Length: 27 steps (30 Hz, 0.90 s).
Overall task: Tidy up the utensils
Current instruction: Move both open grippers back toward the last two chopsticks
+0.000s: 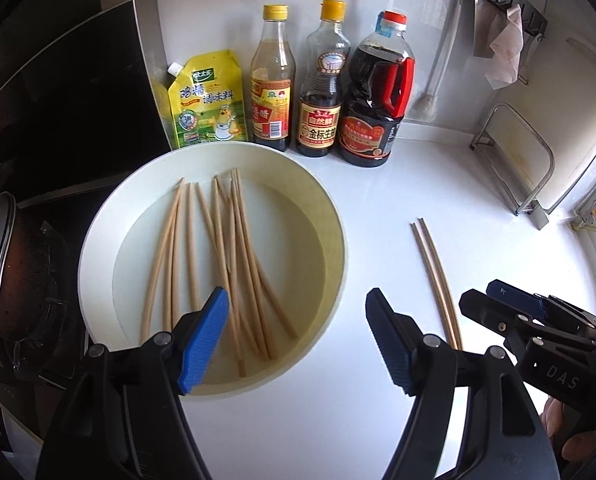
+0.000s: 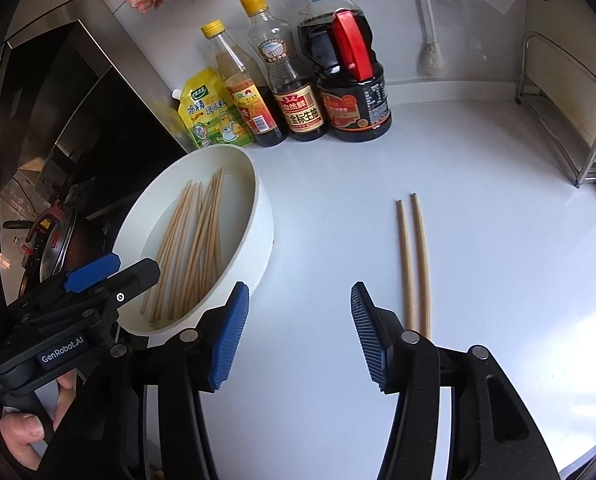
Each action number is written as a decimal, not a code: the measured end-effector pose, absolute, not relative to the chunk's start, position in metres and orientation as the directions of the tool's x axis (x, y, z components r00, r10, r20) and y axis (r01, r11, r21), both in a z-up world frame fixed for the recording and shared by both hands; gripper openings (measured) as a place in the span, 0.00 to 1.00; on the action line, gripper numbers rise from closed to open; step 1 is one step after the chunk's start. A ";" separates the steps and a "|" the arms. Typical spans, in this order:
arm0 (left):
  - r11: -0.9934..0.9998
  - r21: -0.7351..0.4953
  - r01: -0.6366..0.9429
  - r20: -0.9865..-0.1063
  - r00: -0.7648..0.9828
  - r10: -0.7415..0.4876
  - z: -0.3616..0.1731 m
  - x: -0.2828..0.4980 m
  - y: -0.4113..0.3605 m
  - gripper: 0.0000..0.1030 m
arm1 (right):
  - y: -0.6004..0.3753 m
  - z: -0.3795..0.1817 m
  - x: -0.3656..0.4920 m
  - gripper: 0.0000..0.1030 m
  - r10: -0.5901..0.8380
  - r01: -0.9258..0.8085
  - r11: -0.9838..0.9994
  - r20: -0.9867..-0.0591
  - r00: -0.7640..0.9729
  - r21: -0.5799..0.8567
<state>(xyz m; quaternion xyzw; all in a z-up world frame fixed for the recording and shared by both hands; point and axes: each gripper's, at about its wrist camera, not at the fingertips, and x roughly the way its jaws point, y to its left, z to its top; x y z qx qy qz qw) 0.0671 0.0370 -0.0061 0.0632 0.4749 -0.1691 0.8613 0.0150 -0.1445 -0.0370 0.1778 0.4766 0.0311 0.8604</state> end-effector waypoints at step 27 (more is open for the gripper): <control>0.928 -0.080 0.364 -0.840 0.477 -0.259 -0.019 0.042 -0.016 0.69 | -0.215 -0.066 -0.004 0.52 0.149 0.176 0.945 -0.843 0.517 0.276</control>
